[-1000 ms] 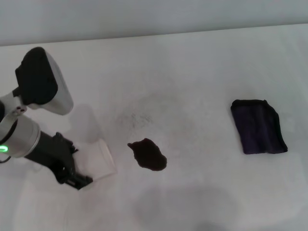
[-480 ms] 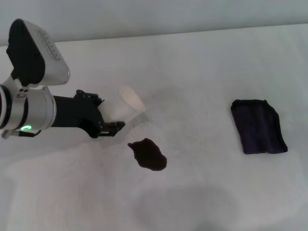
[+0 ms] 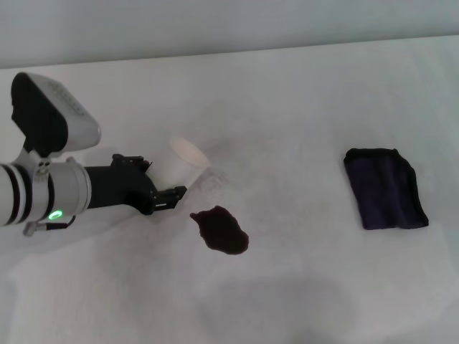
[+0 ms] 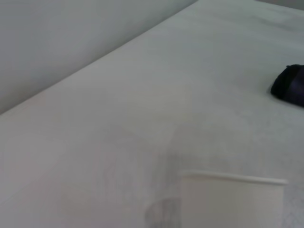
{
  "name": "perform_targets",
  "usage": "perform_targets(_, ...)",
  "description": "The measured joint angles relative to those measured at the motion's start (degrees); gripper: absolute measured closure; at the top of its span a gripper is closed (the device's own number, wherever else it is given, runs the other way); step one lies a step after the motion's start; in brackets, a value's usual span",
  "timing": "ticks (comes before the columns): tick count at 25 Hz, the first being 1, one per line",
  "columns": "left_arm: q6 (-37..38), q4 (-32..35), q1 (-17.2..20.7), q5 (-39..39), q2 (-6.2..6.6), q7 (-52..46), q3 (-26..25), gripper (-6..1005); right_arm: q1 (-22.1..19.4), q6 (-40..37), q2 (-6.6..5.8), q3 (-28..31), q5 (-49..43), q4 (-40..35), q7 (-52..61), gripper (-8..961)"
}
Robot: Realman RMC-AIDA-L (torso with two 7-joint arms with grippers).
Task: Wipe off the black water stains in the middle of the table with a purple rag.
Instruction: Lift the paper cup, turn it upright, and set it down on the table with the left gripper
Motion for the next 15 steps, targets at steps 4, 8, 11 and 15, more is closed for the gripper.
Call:
perform_targets(4,1.3,0.4,1.8,-1.1,-0.06,0.4,0.8,373,-0.1,-0.3,0.0,0.0,0.0,0.4,0.0,137)
perform_targets(8,1.4,0.6,3.8,-2.6,-0.09,0.8,0.9,374,-0.4,-0.4,0.0,0.2,0.0,0.4,0.0,137)
perform_targets(11,1.3,1.1,4.7,-2.7,-0.09,0.9,1.3,375,-0.5,-0.4,0.0,0.3,0.0,0.4,-0.1,137)
perform_targets(15,0.9,1.3,5.3,-2.8,-0.01,0.9,2.0,376,-0.6,-0.4,0.0,0.3,0.0,0.4,-0.1,138)
